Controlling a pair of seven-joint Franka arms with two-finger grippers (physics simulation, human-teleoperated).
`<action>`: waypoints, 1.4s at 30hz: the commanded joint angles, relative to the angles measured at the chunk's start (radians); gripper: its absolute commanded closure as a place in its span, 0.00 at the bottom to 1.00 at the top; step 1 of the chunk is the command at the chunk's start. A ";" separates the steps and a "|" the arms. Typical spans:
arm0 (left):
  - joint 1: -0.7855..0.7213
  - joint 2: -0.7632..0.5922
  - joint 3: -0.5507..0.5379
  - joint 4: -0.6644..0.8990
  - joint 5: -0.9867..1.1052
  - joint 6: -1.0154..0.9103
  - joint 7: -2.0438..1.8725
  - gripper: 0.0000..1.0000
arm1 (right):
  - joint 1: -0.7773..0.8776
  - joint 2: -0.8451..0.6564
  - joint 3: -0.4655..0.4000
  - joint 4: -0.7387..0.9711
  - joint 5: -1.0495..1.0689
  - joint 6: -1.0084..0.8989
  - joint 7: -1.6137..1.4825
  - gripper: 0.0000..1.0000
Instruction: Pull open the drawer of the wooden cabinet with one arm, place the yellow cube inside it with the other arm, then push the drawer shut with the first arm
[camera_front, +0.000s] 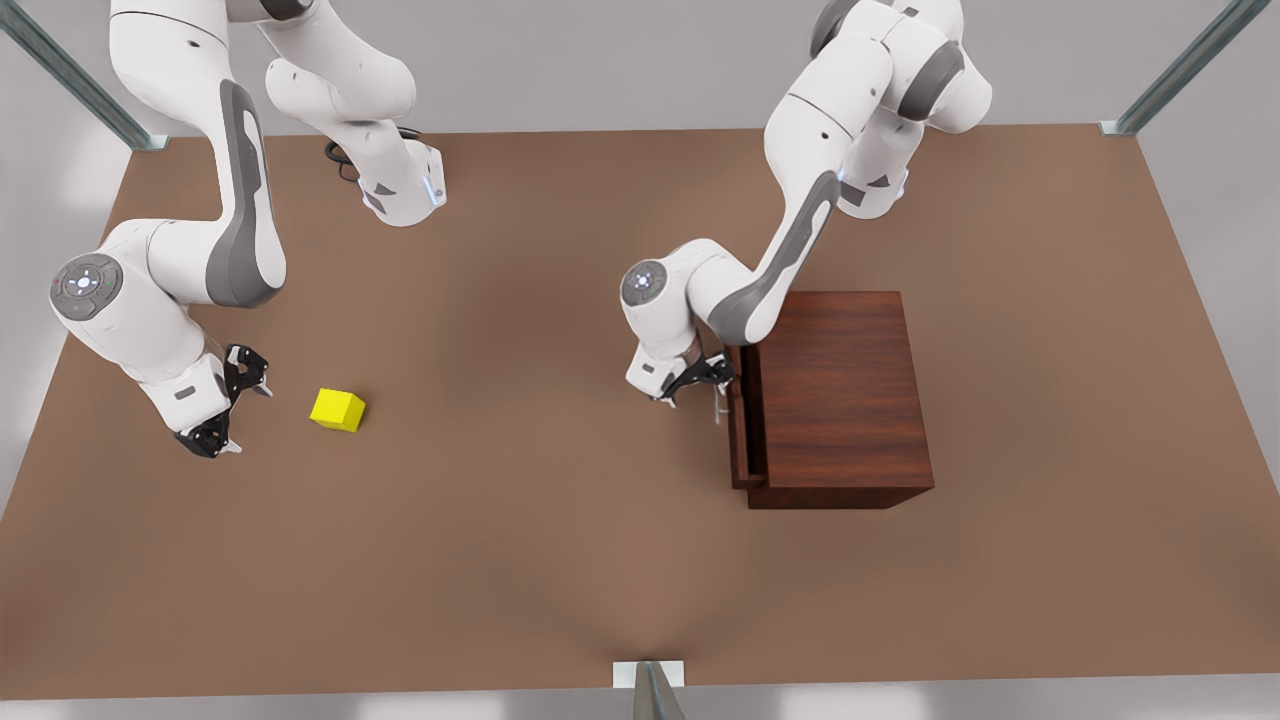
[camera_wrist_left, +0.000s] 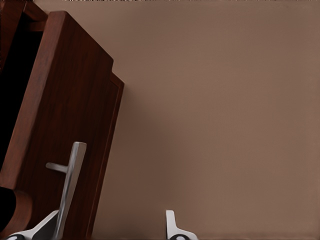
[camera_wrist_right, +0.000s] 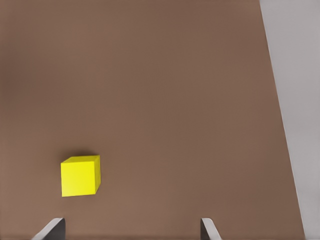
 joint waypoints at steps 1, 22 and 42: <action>-0.006 -0.002 0.000 0.008 0.001 -0.007 -0.045 0.00 | 0.000 -0.001 0.000 0.001 0.000 -0.001 -0.042 0.00; -0.027 0.025 0.000 0.065 -0.004 0.003 -0.061 0.00 | 0.002 0.001 0.000 0.002 0.000 0.000 -0.041 0.00; -0.069 0.064 0.000 0.108 -0.002 0.022 -0.116 0.00 | 0.002 0.008 0.001 0.010 0.000 -0.001 -0.041 0.00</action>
